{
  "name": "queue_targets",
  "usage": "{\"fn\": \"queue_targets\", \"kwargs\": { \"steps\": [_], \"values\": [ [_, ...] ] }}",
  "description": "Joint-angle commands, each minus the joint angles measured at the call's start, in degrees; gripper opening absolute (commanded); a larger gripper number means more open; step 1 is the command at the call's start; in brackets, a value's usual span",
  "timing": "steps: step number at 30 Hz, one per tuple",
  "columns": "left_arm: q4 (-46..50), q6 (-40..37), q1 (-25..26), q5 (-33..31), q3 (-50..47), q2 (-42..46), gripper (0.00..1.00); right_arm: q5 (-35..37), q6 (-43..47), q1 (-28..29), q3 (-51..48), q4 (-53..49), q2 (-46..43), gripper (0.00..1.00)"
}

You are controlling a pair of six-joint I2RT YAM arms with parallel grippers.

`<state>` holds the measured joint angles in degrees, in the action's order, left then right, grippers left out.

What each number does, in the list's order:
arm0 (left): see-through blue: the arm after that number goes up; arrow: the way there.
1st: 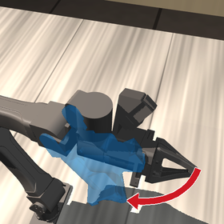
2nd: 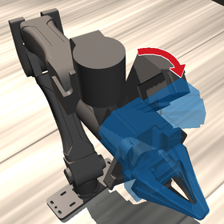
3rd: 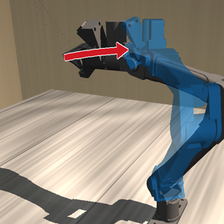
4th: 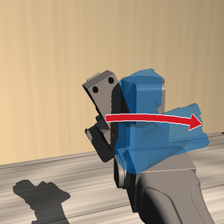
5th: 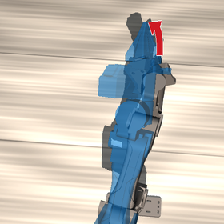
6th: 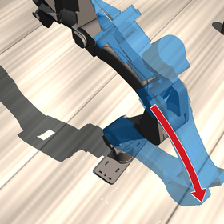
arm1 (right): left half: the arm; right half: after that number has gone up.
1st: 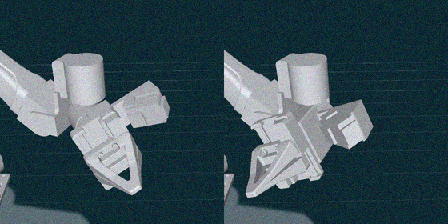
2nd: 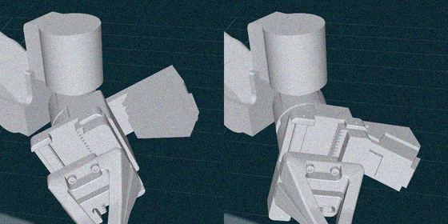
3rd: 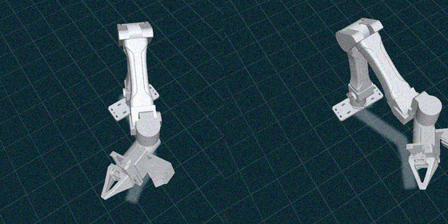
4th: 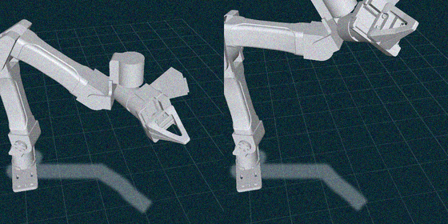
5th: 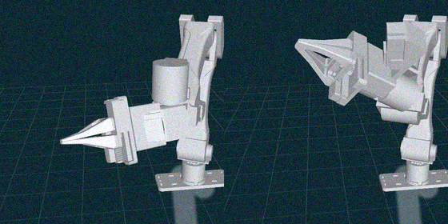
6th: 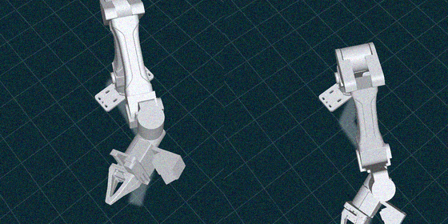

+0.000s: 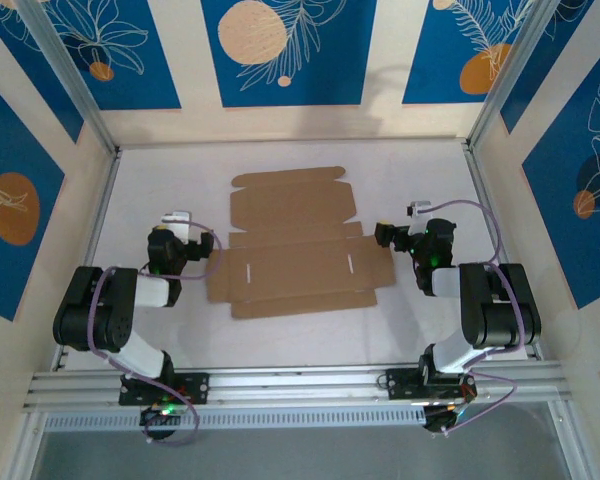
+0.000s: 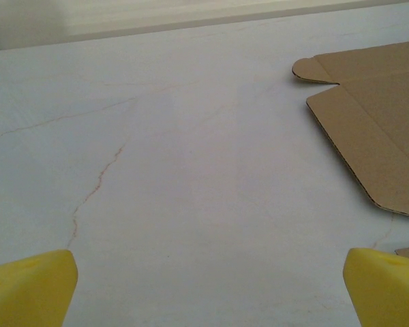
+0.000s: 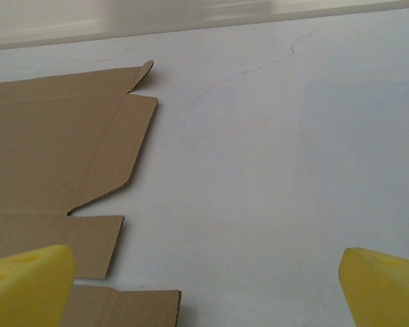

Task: Fold the paper box

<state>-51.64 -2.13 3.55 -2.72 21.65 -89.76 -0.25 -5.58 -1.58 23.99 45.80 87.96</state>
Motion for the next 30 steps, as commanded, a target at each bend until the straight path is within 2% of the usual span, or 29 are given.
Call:
{"fn": "queue_targets", "kwargs": {
  "steps": [1, 12, 14, 15, 17, 20, 22, 25, 27, 28, 30],
  "values": [
    [-0.7, -1.2, 0.3, 1.7, 0.2, 0.6, 1.00, -1.2, -0.1, -0.4, -0.1, 0.8, -0.6, 0.99],
    [-0.5, -1.0, 0.1, 2.0, 0.3, 0.6, 1.00, -5.4, -0.9, -2.2, -1.0, 2.6, -0.7, 0.99],
    [0.3, -0.5, 0.1, -0.1, -0.1, 3.3, 1.00, -5.5, -1.4, -2.3, -1.1, 3.0, -1.1, 0.99],
    [4.0, 0.1, 0.1, -2.2, 0.2, 7.2, 1.00, -5.5, -1.5, -2.5, -0.6, 0.9, -2.6, 0.99],
    [13.3, 0.6, 1.0, -6.8, 2.1, 15.7, 1.00, -4.2, -0.3, -1.6, 3.3, -11.3, -9.4, 0.99],
    [11.9, -1.2, 5.7, -10.2, 4.3, 24.7, 1.00, 2.9, -2.7, 3.9, 12.6, -28.3, -17.2, 0.99],
    [19.4, 2.5, 9.1, -9.3, 11.0, 27.9, 1.00, 5.8, -1.1, 10.5, 18.4, -35.4, -20.0, 0.99],
    [38.3, 8.5, 16.2, -10.3, 21.8, 32.5, 1.00, 6.6, -1.2, 19.4, 26.1, -43.2, -23.6, 0.99],
    [57.1, 17.4, 20.1, -11.2, 31.4, 33.7, 1.00, 12.1, -6.2, 23.9, 33.1, -52.5, -24.9, 0.99],
    [68.2, 20.8, 20.4, -7.2, 37.6, 32.6, 1.00, 13.8, -11.5, 24.5, 38.2, -60.6, -24.7, 0.99],
    [84.4, 23.7, 20.4, -0.1, 47.3, 28.5, 1.00, 13.6, -20.9, 22.6, 48.7, -77.9, -22.6, 0.99]
  ]
}}
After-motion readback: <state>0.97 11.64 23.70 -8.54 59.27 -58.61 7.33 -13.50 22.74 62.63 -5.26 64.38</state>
